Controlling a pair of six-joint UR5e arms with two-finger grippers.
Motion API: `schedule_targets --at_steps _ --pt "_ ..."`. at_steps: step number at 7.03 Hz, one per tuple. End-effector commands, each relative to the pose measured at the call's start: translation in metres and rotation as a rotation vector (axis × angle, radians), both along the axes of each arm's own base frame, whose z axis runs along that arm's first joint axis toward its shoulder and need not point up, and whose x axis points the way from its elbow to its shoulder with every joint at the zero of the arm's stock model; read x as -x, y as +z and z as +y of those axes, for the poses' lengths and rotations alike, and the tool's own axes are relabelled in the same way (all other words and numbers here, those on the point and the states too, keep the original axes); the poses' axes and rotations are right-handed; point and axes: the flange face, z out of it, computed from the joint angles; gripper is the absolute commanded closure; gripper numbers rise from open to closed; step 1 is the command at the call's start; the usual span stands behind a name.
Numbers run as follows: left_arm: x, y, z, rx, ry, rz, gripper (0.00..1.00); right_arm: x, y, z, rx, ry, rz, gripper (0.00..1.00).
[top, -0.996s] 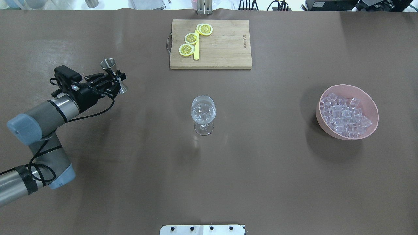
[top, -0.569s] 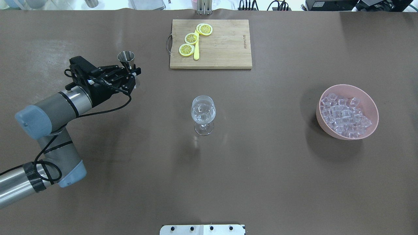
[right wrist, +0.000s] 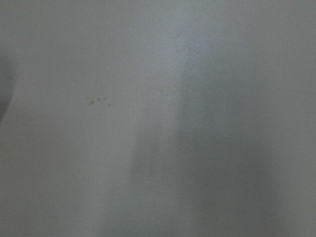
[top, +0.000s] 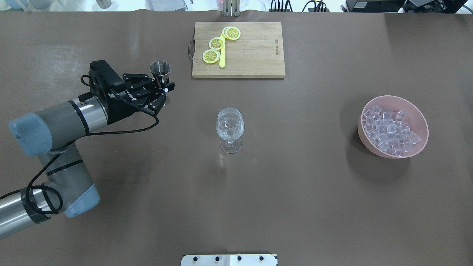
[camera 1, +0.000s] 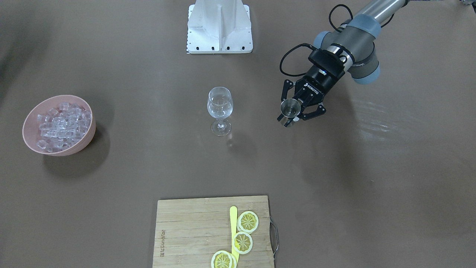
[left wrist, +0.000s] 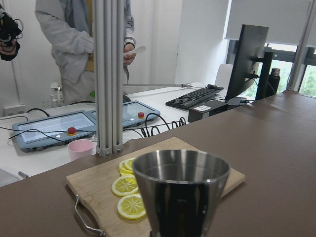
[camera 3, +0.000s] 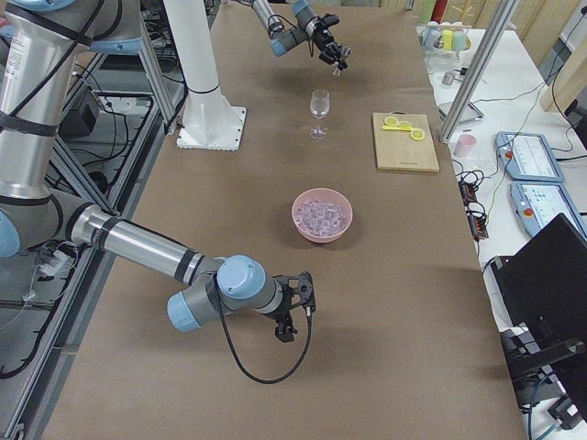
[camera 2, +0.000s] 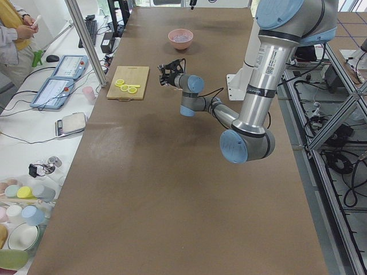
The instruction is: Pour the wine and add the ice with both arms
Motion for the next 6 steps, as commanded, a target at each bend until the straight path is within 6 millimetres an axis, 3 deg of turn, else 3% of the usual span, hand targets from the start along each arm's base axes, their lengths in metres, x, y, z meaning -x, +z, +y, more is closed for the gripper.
schedule_targets --at_steps 1,3,4,6 --pt "-0.009 -0.012 0.017 -0.045 0.17 -0.021 1.0 -0.003 0.0 0.001 -0.015 0.018 0.023 0.0" --pt "-0.008 -0.011 0.003 -0.086 0.158 -0.141 1.0 -0.004 -0.004 -0.002 0.032 0.086 -0.01 0.0" --pt "-0.01 -0.023 0.001 -0.127 0.15 -0.184 1.0 -0.004 -0.001 0.0 0.033 0.089 -0.01 0.0" --pt "-0.011 -0.024 0.0 -0.122 0.145 -0.202 1.0 -0.005 -0.005 -0.003 0.079 0.147 -0.025 0.0"
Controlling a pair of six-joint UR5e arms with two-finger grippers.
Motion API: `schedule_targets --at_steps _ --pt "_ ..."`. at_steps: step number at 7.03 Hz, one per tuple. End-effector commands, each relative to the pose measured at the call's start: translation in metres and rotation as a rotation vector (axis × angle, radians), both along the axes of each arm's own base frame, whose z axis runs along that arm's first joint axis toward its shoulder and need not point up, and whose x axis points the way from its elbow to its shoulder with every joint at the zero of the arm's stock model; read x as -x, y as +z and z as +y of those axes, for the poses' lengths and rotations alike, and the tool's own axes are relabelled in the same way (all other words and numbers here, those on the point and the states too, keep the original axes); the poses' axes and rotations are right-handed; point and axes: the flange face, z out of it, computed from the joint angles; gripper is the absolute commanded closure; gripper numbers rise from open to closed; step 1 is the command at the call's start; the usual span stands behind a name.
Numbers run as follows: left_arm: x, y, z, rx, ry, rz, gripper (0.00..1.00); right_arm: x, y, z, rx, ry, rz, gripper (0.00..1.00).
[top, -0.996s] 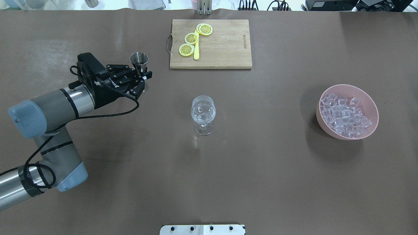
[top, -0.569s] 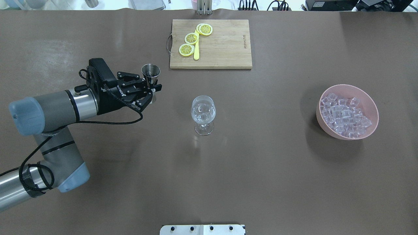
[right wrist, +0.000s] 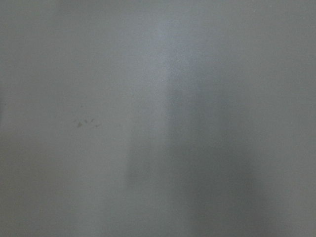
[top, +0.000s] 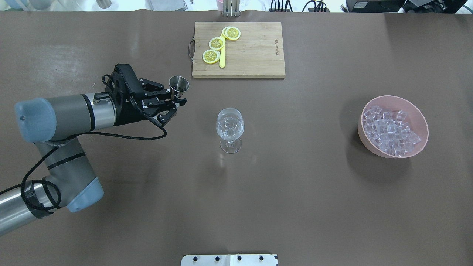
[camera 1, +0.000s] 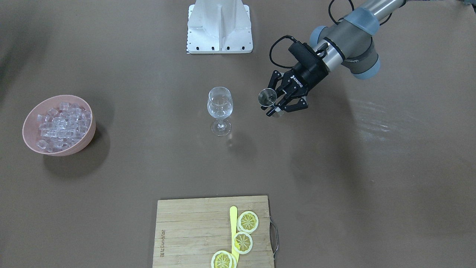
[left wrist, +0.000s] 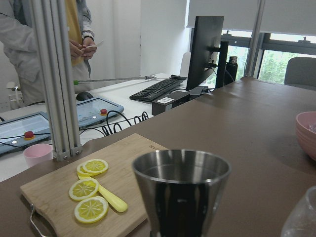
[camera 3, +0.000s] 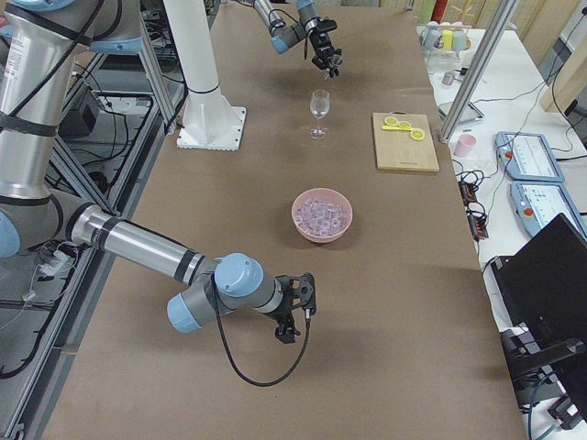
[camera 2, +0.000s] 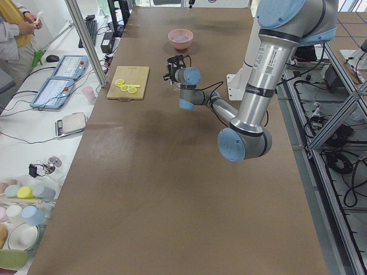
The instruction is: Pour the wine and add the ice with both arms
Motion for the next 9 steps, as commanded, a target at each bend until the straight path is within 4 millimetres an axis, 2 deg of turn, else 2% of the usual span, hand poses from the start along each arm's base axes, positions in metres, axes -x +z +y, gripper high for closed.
schedule_targets --at_steps 1,3,4,5,6,8,9 --pt "-0.005 -0.002 -0.001 -0.046 -0.004 -0.057 1.0 -0.001 -0.001 -0.001 0.024 0.035 -0.012 0.0" --pt "-0.019 -0.034 -0.004 -0.074 0.027 -0.084 1.0 -0.001 -0.002 -0.002 0.022 0.038 -0.011 0.0" --pt "-0.015 -0.046 -0.004 -0.096 -0.001 -0.068 1.0 -0.001 -0.001 -0.002 0.024 0.038 -0.011 0.0" --pt "-0.003 -0.055 -0.009 -0.142 -0.124 -0.068 1.0 -0.001 -0.001 0.0 0.027 0.037 -0.012 0.0" --pt "-0.007 -0.057 -0.007 -0.253 -0.229 -0.147 1.0 -0.001 0.0 0.002 0.028 0.037 -0.012 0.0" --pt "-0.038 -0.058 0.017 -0.345 -0.292 -0.231 1.0 -0.001 0.002 0.006 0.032 0.04 -0.012 0.0" --pt "-0.043 -0.06 0.022 -0.39 -0.32 -0.267 1.0 -0.001 0.002 0.006 0.032 0.04 -0.012 0.0"
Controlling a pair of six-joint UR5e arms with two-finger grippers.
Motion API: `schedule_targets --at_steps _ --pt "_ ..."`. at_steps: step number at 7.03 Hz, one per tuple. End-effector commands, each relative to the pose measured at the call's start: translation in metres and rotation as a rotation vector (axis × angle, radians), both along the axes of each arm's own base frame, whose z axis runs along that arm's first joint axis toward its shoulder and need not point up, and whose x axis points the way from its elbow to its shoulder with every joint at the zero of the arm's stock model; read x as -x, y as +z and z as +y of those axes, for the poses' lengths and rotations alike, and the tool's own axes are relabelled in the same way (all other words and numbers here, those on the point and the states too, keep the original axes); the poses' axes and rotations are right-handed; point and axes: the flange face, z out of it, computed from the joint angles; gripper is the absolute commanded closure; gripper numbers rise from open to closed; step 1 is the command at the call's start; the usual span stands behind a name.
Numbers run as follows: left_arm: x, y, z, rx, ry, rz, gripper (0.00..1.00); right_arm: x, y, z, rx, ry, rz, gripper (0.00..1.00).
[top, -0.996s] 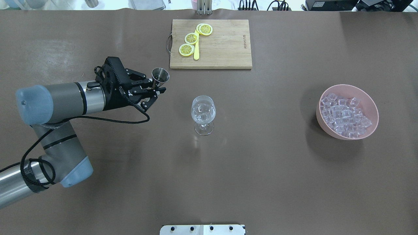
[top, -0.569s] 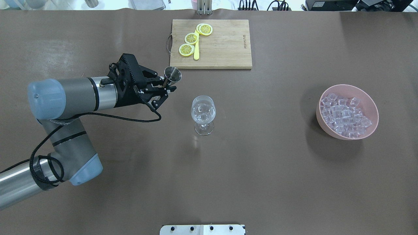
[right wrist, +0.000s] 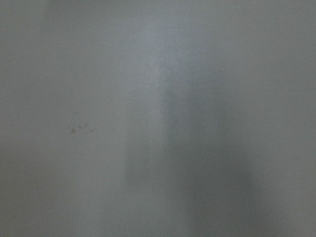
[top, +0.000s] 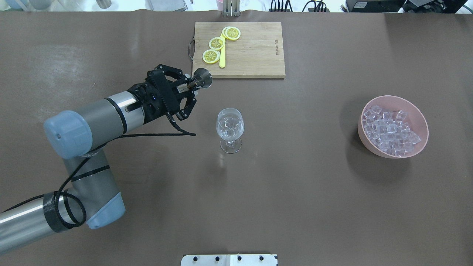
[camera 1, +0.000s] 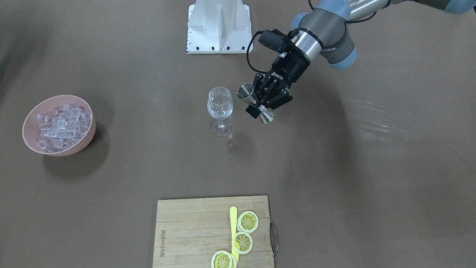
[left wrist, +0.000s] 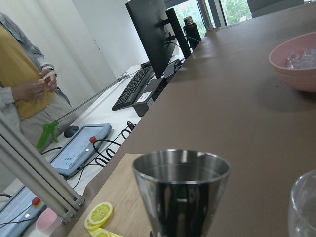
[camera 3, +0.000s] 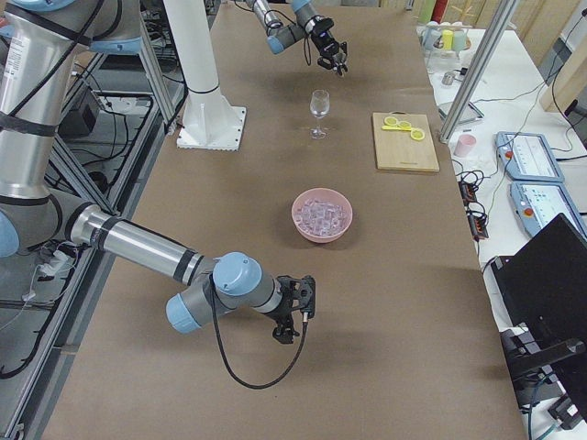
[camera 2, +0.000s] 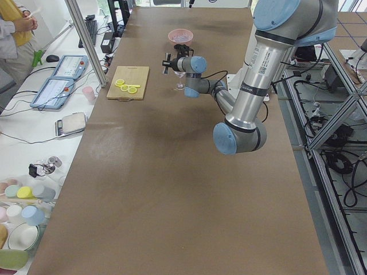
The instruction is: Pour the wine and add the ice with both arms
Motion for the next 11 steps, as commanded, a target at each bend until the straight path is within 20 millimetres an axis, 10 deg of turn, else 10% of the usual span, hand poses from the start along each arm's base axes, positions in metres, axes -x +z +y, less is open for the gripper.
schedule_targets --at_steps 1,11 --pt "-0.018 0.0 0.018 -0.058 -0.023 -0.063 1.0 0.0 0.002 0.001 0.004 0.001 0.0 0.0" --pt "-0.037 -0.026 0.022 -0.265 -0.171 -0.324 1.0 -0.005 0.005 0.012 0.019 0.014 -0.01 0.0"
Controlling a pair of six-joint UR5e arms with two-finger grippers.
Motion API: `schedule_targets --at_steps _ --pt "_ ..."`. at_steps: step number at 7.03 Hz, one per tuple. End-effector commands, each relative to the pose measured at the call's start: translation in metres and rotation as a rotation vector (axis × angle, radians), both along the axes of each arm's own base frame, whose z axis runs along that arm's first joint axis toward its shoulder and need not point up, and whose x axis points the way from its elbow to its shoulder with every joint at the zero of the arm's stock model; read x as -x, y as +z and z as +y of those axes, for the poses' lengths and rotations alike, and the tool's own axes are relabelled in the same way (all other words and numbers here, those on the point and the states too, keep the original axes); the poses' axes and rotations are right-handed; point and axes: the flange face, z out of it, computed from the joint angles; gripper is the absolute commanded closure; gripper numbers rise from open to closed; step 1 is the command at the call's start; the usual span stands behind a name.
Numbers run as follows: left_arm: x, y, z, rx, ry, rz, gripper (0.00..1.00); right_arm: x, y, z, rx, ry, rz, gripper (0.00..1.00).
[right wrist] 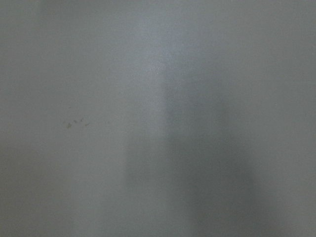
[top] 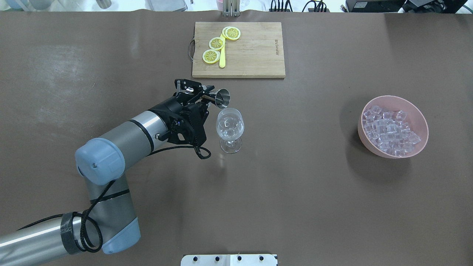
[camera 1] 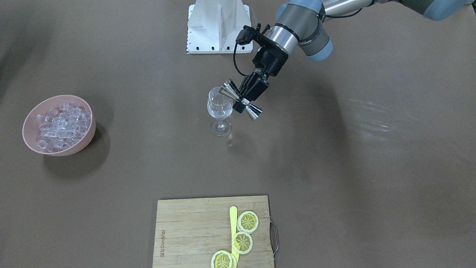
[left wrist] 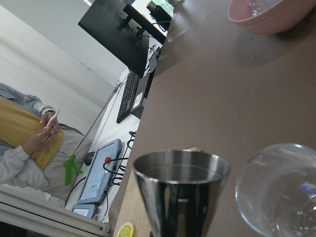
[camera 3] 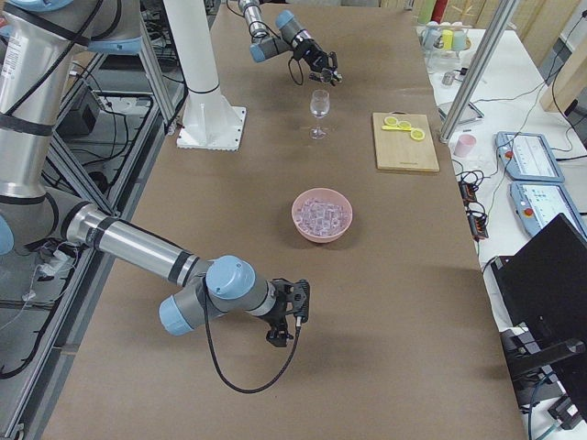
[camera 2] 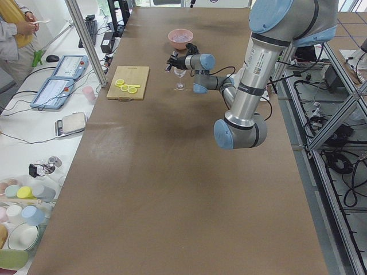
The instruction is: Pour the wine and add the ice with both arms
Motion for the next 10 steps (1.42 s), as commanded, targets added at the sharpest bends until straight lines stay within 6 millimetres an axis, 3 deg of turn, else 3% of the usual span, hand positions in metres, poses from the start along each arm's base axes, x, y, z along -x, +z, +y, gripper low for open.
schedule_targets --at_steps 1,6,10 --pt "0.0002 -0.0042 -0.0035 -0.036 -0.041 -0.06 1.0 -0.0008 0.0003 0.0043 -0.01 0.003 -0.002 0.0" --pt "0.0021 -0.0087 -0.0067 -0.193 -0.138 -0.259 1.0 -0.0028 0.0005 0.0074 -0.009 0.007 -0.008 0.0" --pt "0.0007 -0.0129 -0.0044 -0.239 -0.142 -0.303 1.0 -0.0054 -0.0011 0.0083 -0.012 0.012 -0.018 0.0"
